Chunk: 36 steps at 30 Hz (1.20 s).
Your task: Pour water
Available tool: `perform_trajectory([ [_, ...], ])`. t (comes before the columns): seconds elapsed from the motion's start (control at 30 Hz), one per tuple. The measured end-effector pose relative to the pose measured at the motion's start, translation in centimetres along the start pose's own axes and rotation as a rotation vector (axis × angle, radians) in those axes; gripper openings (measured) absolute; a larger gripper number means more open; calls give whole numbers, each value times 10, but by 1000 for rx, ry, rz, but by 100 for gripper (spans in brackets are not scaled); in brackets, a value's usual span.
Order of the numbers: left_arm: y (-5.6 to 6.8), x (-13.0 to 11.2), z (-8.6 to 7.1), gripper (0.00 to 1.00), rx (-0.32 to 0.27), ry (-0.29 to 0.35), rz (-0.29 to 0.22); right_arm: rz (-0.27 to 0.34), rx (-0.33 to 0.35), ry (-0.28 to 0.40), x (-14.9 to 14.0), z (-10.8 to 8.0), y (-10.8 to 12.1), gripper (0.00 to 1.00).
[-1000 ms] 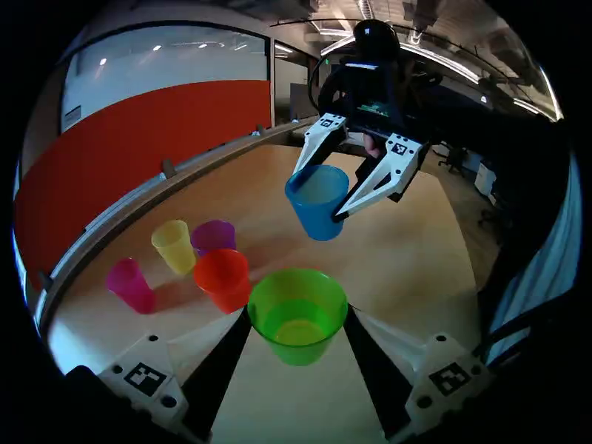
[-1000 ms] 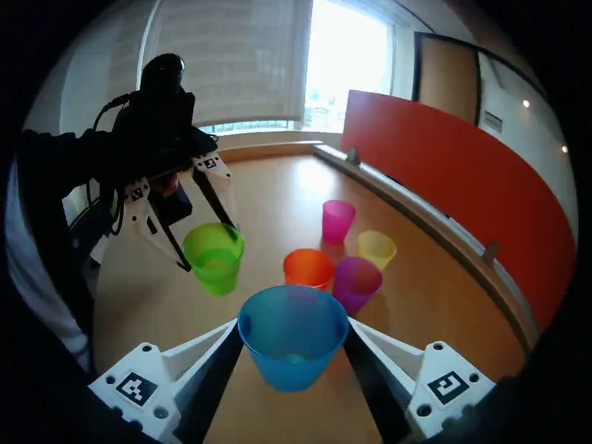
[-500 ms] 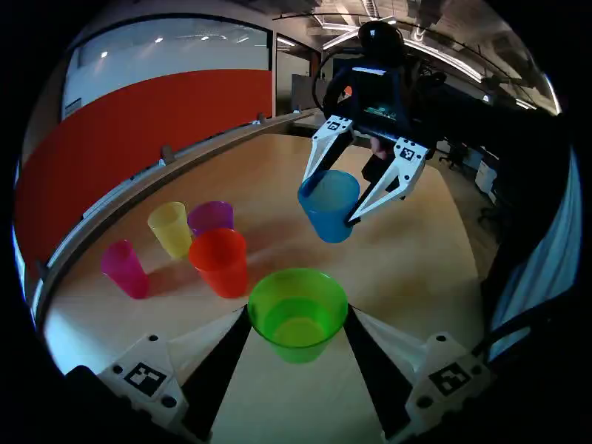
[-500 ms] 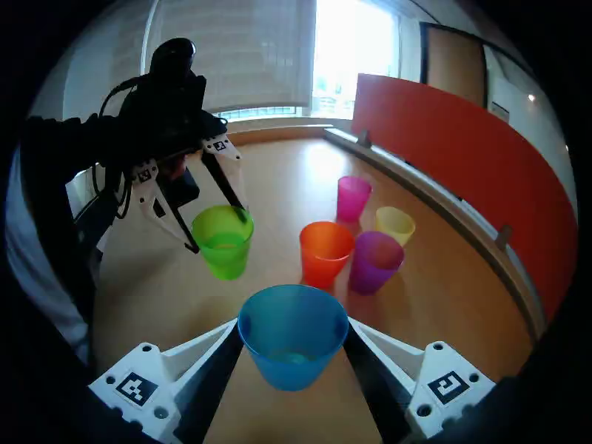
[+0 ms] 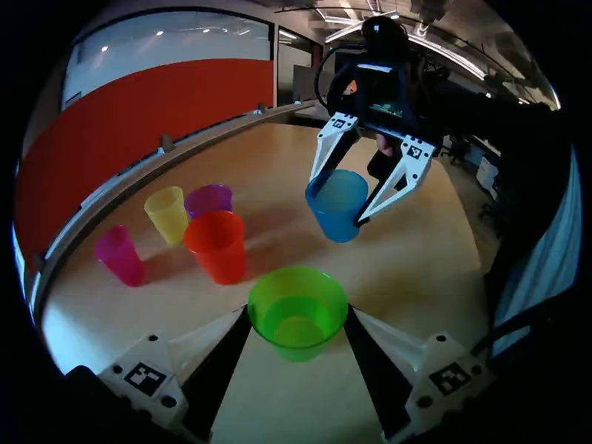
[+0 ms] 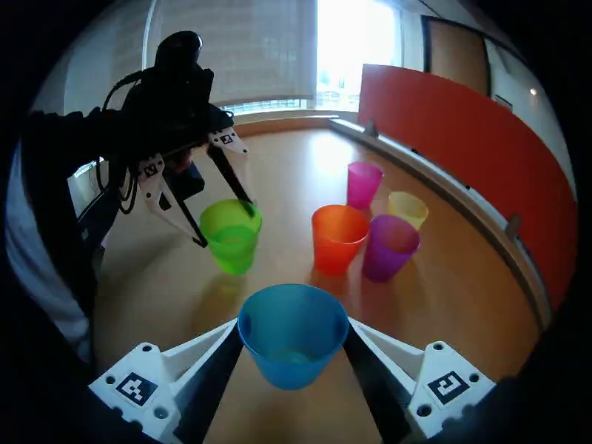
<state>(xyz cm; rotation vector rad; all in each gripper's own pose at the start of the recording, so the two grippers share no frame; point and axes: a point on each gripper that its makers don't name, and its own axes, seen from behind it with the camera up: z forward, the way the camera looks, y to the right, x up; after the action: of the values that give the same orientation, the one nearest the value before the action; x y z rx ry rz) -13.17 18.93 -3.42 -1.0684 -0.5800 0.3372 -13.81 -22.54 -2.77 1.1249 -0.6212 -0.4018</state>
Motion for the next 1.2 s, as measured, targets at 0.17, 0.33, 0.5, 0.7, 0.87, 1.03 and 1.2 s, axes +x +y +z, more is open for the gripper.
perform_trajectory([
  [0.17,2,-3,4,87,-6,-6,5,-8,6,-13,-8,4,-5,91],
  [0.33,2,-6,7,87,0,-7,9,-12,7,-18,-12,6,-7,91],
  [0.5,2,-8,8,87,2,-3,1,-20,-1,-24,-17,9,-7,91],
  [0.7,1,-11,8,87,5,7,-5,-25,5,-28,-20,11,-11,92],
  [0.87,1,-12,7,88,8,12,4,-27,3,-26,-21,10,-11,91],
  [1.03,0,-14,6,88,12,19,10,-28,6,-29,-23,12,-13,92],
  [1.2,1,-15,5,88,15,19,31,-33,8,-26,-24,12,-15,91],
])
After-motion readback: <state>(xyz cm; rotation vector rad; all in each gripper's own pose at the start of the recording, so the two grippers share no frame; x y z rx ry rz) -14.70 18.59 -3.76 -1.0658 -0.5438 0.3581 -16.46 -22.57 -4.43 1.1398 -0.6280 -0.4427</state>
